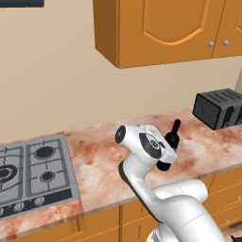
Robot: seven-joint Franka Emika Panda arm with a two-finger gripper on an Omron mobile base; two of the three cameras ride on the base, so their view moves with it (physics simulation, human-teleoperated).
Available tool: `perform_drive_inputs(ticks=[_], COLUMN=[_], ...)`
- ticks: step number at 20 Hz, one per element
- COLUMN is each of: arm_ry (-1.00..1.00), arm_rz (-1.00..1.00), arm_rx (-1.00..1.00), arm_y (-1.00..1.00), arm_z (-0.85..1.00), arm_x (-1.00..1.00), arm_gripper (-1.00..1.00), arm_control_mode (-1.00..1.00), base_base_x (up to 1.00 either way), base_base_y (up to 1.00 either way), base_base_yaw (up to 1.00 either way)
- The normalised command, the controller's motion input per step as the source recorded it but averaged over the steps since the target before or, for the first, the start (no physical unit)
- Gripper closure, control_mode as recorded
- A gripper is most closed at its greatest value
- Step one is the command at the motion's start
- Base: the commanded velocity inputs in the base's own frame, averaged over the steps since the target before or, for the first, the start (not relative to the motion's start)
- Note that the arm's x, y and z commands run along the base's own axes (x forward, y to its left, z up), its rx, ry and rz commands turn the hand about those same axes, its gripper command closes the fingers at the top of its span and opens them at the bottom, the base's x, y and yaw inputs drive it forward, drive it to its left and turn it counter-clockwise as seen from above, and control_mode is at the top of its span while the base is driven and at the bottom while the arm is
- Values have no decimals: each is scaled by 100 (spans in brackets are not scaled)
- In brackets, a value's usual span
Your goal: There is a wine glass and glass cup on the dining counter. Place the wine bottle next to the wine glass and the juice bottle next to the glass cup.
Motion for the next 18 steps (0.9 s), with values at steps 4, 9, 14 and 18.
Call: perform_drive_inputs(ticks=[4,9,14,18], arm_ry=[0,0,0,0], arm_rz=[0,0,0,0], arm_rx=[0,0,0,0], arm_y=[0,0,0,0], arm_z=[0,0,0,0], arm_x=[0,0,0,0], arm_gripper=[100,100,100,100], arm_control_mode=[-100,100,100,100], base_base_x=[0,-26,-63,-65], base_base_y=[0,0,2,1], base_base_yaw=[0,-2,-5,-24])
